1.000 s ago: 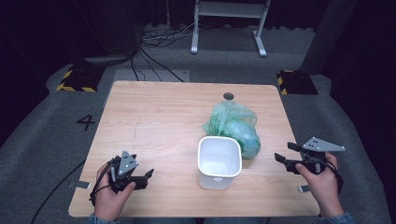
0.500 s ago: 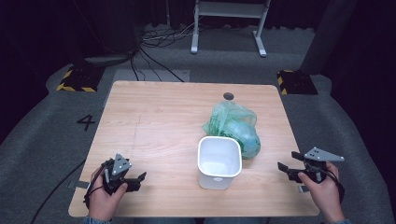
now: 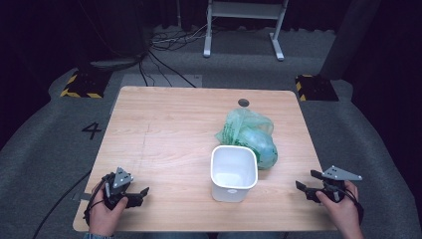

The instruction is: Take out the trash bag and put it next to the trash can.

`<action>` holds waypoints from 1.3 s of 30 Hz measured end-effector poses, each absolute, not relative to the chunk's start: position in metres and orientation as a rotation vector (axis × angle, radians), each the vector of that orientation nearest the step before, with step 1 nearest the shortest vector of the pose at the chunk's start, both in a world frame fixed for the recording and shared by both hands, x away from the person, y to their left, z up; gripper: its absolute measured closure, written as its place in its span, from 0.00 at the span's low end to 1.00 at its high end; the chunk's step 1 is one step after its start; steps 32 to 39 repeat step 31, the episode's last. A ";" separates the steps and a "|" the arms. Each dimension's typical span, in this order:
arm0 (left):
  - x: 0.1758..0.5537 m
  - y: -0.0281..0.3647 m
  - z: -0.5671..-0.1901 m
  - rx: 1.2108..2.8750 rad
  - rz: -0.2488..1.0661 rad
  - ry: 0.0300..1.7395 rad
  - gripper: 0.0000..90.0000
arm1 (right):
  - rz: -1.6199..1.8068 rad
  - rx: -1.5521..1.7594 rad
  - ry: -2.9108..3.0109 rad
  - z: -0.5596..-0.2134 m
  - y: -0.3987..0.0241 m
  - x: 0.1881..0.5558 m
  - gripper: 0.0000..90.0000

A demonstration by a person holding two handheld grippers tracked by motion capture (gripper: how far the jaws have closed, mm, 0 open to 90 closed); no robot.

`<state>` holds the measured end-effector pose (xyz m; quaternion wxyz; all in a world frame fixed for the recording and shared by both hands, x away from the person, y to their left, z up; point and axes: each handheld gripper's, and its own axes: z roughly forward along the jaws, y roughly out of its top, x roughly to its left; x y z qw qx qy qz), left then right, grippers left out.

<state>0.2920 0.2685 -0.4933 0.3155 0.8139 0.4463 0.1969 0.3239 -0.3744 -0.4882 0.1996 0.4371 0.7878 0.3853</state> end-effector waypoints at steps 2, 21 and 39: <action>0.292 0.270 -0.496 2.159 0.511 1.182 0.18 | 1.072 1.224 2.204 -0.492 -0.375 0.323 0.22; 0.290 0.281 -0.506 2.092 0.490 1.183 0.16 | 0.966 1.232 2.258 -0.505 -0.370 0.321 0.18; 0.290 0.281 -0.506 2.092 0.488 1.185 0.16 | 0.969 1.227 2.266 -0.505 -0.369 0.321 0.18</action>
